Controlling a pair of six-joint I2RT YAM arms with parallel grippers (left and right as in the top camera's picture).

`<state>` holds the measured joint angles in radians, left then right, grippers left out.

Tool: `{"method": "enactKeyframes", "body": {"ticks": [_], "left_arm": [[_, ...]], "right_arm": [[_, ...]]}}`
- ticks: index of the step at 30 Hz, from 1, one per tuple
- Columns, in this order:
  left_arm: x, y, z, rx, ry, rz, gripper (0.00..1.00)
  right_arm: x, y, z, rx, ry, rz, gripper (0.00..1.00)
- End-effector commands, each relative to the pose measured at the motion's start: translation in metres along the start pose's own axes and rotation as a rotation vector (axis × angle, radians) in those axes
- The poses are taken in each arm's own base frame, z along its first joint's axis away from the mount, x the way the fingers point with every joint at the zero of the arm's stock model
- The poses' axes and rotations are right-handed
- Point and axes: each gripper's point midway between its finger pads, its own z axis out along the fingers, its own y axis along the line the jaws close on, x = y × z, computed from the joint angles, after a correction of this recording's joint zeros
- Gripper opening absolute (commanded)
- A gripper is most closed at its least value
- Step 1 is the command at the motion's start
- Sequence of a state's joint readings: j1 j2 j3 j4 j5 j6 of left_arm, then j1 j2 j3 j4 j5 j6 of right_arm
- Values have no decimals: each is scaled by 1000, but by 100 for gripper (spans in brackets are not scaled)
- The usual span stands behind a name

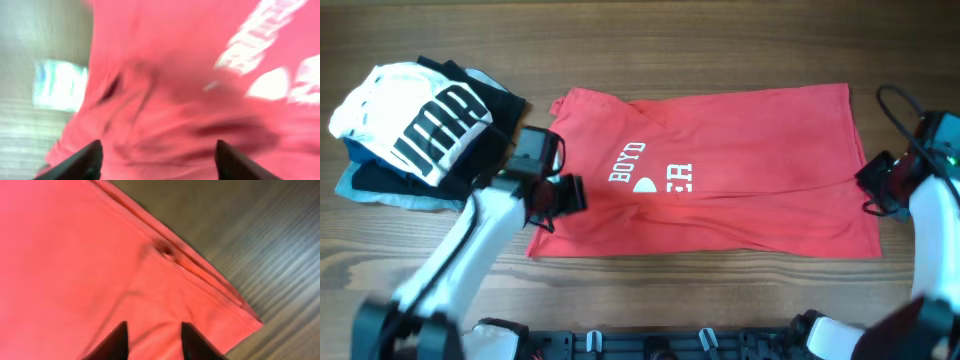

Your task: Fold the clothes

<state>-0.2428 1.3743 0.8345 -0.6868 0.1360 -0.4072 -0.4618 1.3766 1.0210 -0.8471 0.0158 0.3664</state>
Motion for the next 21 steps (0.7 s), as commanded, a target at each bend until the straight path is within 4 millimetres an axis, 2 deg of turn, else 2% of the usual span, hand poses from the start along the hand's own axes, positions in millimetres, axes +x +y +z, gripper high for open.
{"method": "enactKeyframes", "body": {"ticks": [1,4,6,10,13,17,21], "left_arm": [[-32,-16,-29,61,-174,31,75],[-58,-25,-31,96,-259,35,74],[-78,-23,-31,93,-283,10,74],[-138,-24,-25,78,-295,27,75],[-184,-21,-4,52,-284,50,77],[-229,-11,33,59,-265,12,77],[-239,-1,69,116,-234,-92,70]], "right_arm": [[-1,22,-30,-150,-58,-106,54],[4,29,-35,-199,-48,-110,62],[6,28,-33,-194,-34,-109,62],[7,28,-29,-189,-21,-110,62],[9,28,-27,-185,-9,-112,62],[9,28,-26,-185,-9,-126,62],[9,28,-26,-185,-10,-133,62]]}}
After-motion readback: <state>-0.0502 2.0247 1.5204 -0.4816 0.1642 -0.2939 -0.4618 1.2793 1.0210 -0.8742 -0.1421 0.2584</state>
